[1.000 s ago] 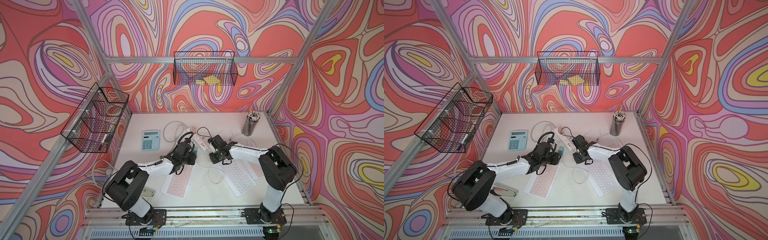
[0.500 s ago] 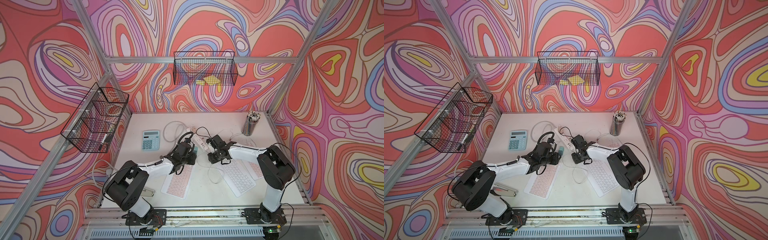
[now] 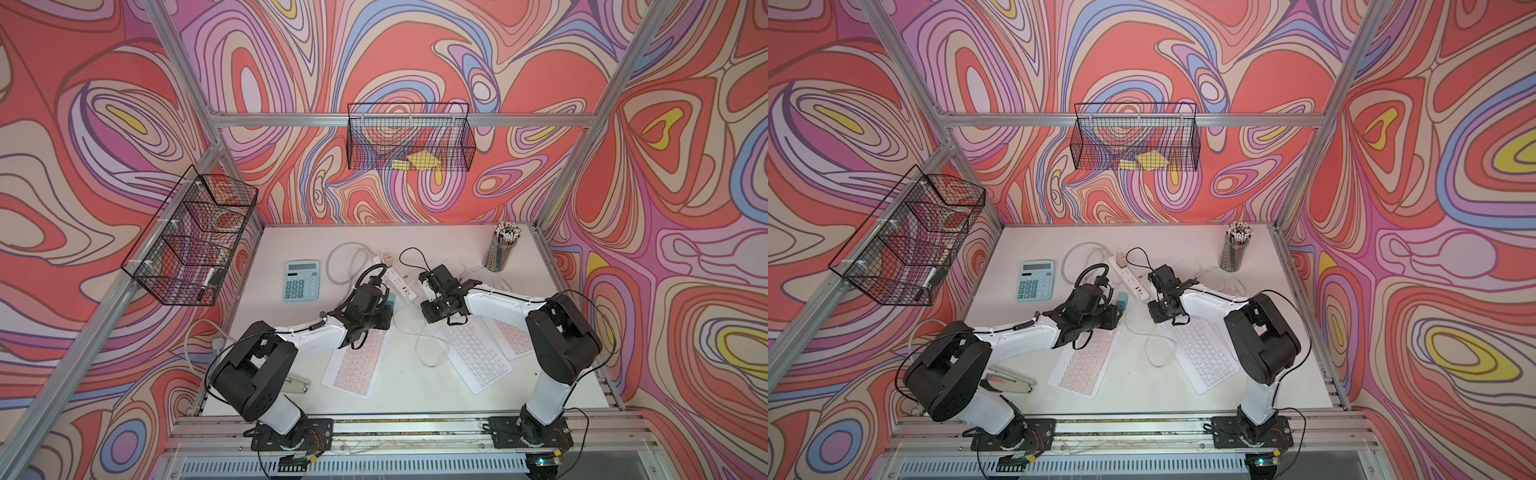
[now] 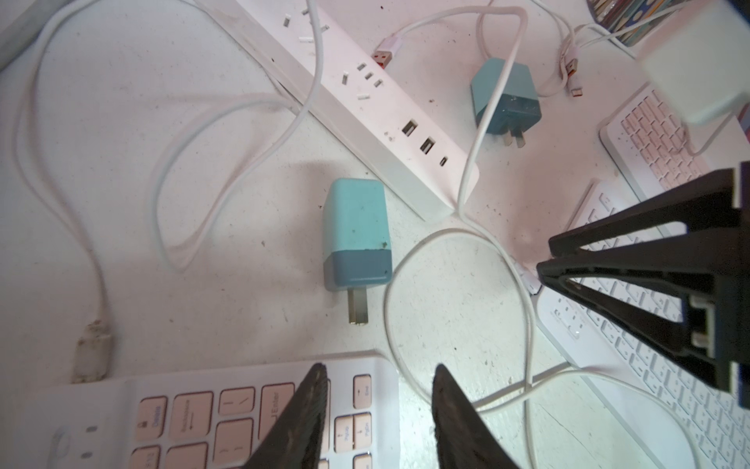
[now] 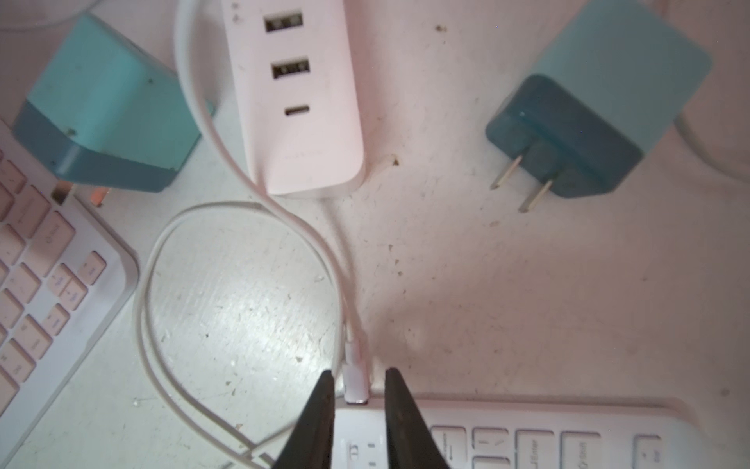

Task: Unplug the wireless keyboard
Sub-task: Remove the power cord from the keyboard.

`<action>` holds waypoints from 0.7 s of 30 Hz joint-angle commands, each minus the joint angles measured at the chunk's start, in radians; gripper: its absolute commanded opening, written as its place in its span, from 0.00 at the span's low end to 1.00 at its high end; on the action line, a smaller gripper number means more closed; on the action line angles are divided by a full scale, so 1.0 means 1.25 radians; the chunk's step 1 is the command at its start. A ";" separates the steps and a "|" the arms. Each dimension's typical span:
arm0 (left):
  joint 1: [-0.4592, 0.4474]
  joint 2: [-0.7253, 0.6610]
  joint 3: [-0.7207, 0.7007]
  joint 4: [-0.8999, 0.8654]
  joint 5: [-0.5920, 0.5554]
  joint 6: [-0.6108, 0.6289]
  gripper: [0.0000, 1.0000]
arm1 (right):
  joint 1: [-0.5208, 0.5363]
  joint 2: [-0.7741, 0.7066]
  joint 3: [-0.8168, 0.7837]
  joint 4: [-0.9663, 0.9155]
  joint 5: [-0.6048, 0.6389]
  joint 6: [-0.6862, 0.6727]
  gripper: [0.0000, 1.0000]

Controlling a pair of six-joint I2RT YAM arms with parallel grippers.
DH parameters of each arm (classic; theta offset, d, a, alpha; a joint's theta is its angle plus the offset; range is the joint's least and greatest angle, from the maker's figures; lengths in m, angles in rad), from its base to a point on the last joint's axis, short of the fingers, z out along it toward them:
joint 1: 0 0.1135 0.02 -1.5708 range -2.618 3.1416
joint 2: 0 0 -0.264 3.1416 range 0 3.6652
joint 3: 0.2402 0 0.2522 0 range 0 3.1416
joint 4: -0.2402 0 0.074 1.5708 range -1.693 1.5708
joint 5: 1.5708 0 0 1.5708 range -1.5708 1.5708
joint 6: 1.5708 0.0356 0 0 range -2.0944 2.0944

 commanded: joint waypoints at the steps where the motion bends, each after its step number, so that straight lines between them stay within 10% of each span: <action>1: 0.003 0.008 -0.007 0.014 -0.001 -0.012 0.44 | -0.002 -0.006 -0.009 -0.015 0.002 -0.003 0.24; 21: 0.003 -0.001 -0.008 0.006 -0.010 -0.006 0.44 | 0.000 0.067 0.011 -0.041 -0.016 -0.011 0.22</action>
